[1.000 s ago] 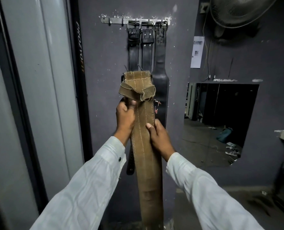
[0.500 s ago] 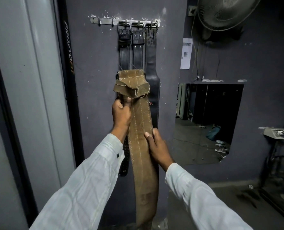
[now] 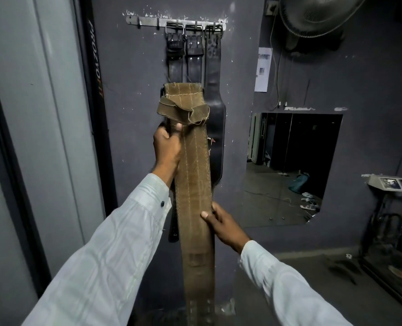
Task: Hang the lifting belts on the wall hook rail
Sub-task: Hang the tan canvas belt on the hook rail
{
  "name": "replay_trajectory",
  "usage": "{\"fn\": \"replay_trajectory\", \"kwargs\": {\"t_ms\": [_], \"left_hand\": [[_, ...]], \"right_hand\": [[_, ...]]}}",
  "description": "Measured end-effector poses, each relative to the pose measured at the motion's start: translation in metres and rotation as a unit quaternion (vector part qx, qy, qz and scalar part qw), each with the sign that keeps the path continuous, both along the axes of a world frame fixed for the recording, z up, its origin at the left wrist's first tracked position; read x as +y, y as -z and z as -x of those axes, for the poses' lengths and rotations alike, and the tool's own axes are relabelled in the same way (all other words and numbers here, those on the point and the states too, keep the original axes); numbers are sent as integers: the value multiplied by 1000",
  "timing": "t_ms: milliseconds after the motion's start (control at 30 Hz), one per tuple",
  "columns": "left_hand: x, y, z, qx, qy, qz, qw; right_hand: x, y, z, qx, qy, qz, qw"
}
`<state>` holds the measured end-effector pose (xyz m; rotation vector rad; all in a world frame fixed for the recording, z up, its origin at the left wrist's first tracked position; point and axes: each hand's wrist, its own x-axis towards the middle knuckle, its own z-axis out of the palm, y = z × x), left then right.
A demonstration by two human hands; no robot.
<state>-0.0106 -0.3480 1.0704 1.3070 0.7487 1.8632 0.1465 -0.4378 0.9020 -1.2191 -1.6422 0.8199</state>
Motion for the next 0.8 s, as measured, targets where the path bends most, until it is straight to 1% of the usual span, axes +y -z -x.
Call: {"fn": "replay_trajectory", "kwargs": {"t_ms": [67,133,233,267,400,467,567,667,733,800], "left_hand": [[-3,-1,-3,-2,6,1,1000],[-3,0,-4,-10,1,-2,1000],[-1,-1,-4,-17,-6,-1,1000],[-3,-3,-5,-17,-7,2,1000],[-12,-6,-16,-10,-7,-3,1000],[-15,-8,-19,-7,-12,-9,1000],[-15,-15,-18,8,-9,-15,1000],[-12,-14,-18,3,3,-1,1000],[-13,-9,-19,-19,35,15,999],[-18,-4,-19,-34,68,36,996]], "right_hand": [[-5,2,0,2,36,-28,999],[-7,1,-3,14,45,-34,998],[-10,11,-11,20,-13,23,999],[-9,17,-14,9,-11,31,999],[-9,23,-14,-21,54,11,998],[-9,28,-14,-5,35,26,999],[-10,40,-16,6,-26,81,996],[-7,52,-26,-1,-39,107,994],[-2,48,-34,-31,-44,128,990],[5,26,-38,-68,-45,127,989]]}}
